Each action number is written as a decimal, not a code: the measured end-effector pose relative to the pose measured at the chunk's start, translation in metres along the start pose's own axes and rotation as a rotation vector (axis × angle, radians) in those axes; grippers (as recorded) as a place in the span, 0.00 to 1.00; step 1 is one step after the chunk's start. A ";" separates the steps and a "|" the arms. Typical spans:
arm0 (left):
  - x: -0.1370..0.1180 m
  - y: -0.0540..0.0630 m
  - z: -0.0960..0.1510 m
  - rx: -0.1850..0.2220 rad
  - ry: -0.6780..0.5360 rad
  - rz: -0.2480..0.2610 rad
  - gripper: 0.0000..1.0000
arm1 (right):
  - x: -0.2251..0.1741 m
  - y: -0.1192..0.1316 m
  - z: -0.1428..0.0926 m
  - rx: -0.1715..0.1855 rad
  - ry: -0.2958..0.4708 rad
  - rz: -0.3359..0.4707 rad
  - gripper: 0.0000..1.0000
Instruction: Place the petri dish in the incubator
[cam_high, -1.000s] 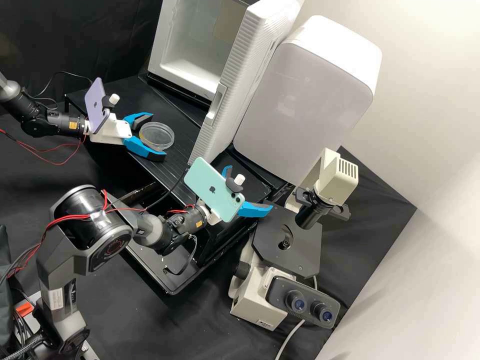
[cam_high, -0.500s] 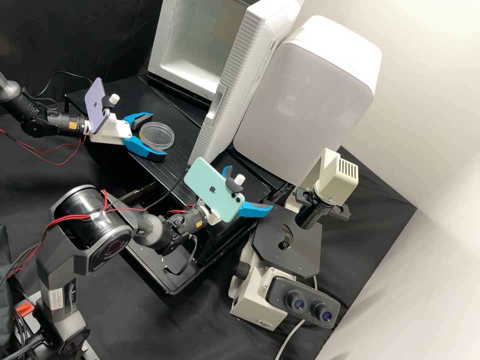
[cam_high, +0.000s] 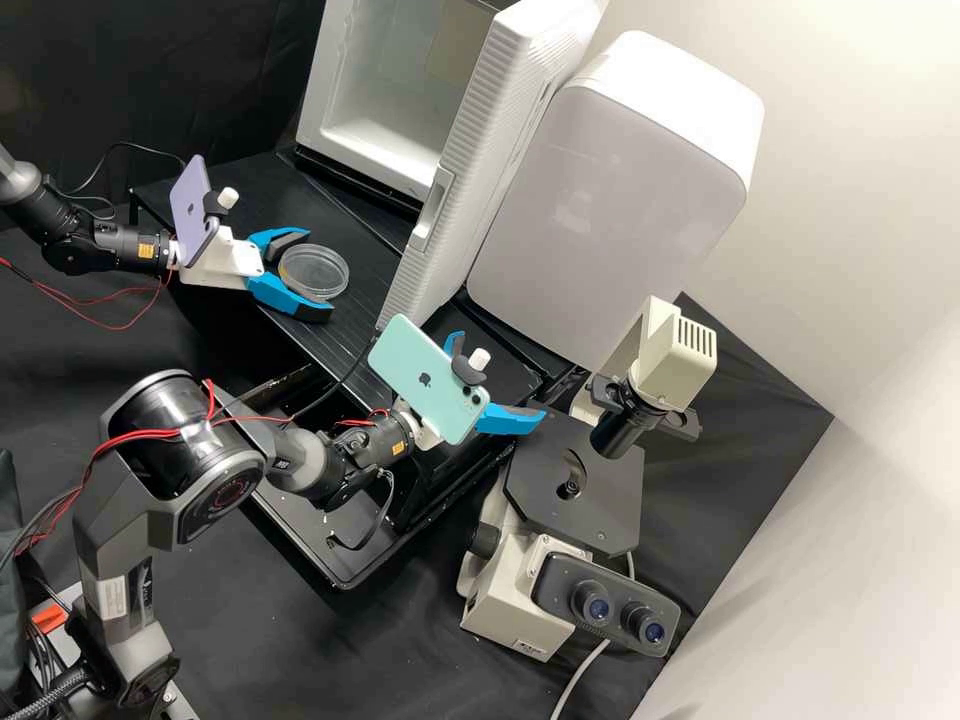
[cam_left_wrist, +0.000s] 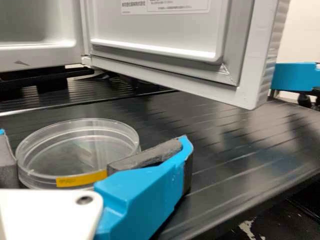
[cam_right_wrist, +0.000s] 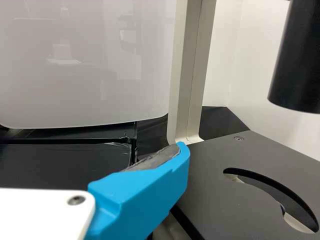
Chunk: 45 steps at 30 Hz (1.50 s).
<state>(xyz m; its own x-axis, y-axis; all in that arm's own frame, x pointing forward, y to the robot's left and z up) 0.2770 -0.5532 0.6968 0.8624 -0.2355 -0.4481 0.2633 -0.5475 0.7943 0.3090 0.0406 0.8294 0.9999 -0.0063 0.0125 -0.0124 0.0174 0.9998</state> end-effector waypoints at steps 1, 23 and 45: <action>0.000 0.000 0.000 0.000 0.000 0.000 0.00 | 0.000 0.000 0.000 0.000 0.000 0.000 1.00; -0.002 -0.002 0.002 0.018 -0.023 -0.001 0.00 | 0.000 0.000 0.000 0.000 0.000 0.000 1.00; -0.010 0.002 0.005 0.016 -0.026 -0.003 0.00 | 0.000 0.000 0.000 0.000 0.000 0.000 1.00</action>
<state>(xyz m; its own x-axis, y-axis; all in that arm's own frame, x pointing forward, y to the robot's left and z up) 0.2669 -0.5559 0.7009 0.8500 -0.2548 -0.4611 0.2587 -0.5605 0.7867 0.3090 0.0406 0.8294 0.9999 -0.0063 0.0125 -0.0124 0.0174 0.9998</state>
